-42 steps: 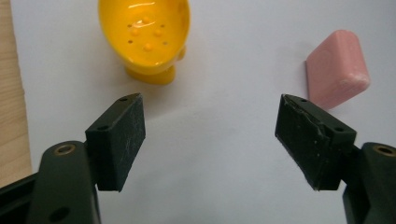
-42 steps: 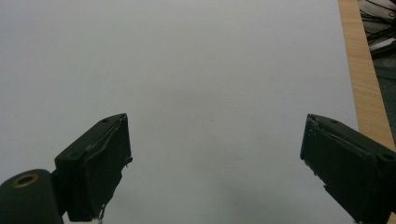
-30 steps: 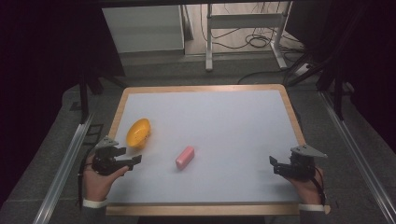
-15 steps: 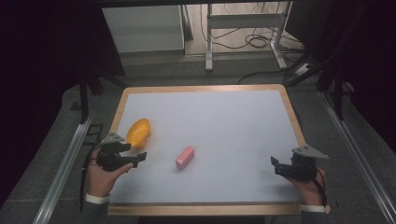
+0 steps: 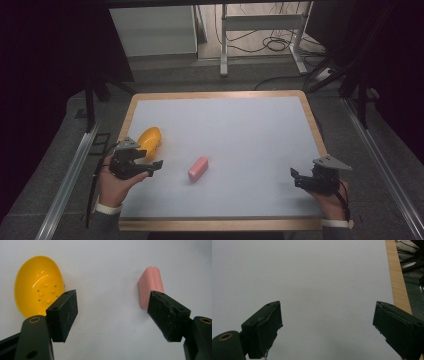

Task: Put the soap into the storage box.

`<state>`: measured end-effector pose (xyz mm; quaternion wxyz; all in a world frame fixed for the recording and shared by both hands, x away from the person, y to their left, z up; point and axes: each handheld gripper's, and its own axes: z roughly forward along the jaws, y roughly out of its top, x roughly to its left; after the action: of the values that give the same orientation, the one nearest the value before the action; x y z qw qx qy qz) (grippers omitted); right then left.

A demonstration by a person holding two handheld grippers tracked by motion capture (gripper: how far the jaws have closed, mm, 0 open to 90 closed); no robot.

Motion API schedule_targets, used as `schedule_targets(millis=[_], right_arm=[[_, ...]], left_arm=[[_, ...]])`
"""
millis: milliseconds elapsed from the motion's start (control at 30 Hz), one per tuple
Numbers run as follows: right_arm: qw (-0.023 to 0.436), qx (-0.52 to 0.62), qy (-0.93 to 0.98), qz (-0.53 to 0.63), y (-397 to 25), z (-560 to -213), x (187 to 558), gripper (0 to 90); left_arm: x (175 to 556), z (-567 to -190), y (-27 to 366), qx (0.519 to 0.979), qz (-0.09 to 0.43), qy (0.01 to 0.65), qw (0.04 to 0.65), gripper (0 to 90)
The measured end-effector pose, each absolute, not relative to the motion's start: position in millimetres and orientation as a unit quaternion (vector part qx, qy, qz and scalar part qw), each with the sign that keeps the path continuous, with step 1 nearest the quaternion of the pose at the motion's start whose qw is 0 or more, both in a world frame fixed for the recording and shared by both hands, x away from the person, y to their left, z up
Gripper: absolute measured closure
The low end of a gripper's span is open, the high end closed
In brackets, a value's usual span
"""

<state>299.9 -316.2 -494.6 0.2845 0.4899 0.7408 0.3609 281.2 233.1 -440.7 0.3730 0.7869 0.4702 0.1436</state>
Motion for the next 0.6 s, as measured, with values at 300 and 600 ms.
schedule_targets(millis=[300,600], right_arm=[[0.287,0.493,0.740,0.358,-318,-495,300,8.3],[0.288,0.492,0.741,0.356,-318,-496,299,8.3]], left_arm=[[291,-432,221,0.799,0.150,0.459,0.357,23.6],[294,-429,210,0.807,0.142,0.449,0.356,22.0]])
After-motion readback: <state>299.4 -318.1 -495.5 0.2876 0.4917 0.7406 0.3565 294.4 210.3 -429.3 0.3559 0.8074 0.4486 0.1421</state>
